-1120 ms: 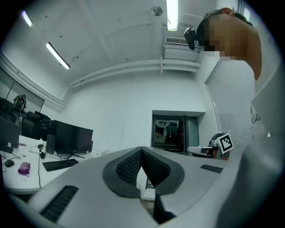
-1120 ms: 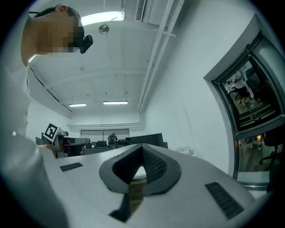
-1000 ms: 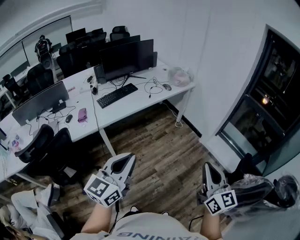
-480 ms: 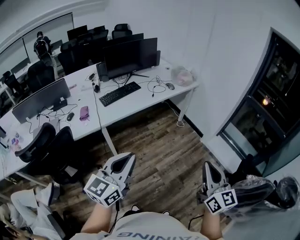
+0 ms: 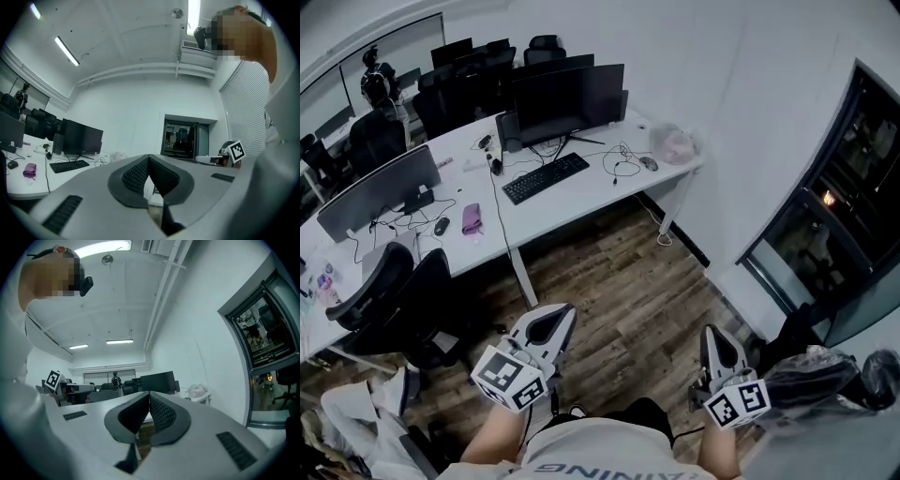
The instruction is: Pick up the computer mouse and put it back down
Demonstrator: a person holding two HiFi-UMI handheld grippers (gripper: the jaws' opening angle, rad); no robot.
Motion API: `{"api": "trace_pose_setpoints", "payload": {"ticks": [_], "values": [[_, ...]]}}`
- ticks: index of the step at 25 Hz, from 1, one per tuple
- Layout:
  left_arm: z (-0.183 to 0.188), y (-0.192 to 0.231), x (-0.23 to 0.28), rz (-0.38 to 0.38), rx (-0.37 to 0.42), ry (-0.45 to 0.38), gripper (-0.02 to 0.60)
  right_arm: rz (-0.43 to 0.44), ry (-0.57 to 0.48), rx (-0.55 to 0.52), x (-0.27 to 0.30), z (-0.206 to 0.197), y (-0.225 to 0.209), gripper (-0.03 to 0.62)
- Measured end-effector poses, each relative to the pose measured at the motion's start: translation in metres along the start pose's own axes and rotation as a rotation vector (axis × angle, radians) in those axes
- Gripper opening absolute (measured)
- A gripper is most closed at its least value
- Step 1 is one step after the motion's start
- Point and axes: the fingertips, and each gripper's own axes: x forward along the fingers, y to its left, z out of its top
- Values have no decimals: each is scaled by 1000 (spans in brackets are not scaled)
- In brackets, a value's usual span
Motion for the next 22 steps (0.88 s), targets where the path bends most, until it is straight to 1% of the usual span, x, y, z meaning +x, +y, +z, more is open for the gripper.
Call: {"api": "trace_pose_setpoints", "payload": {"ticks": [3, 7, 10, 13, 17, 22], "values": [[-1, 8, -1, -15, -5, 0, 5, -11, 31, -3, 5, -7, 4, 22], [-2, 26, 8, -9, -18, -5, 5, -17, 28, -11, 25, -3, -4, 21], [-4, 40, 23, 7, -23, -4, 5, 12, 44, -2, 54, -9, -11, 21], [-1, 54, 43, 21, -8, 2, 5, 45, 49, 10, 85, -13, -22, 23], [6, 77, 80, 51, 18, -5, 5, 82, 35, 12, 128, -8, -47, 21], [6, 90, 144, 64, 18, 6, 5, 85, 23, 33, 170, -1, -101, 23]]}}
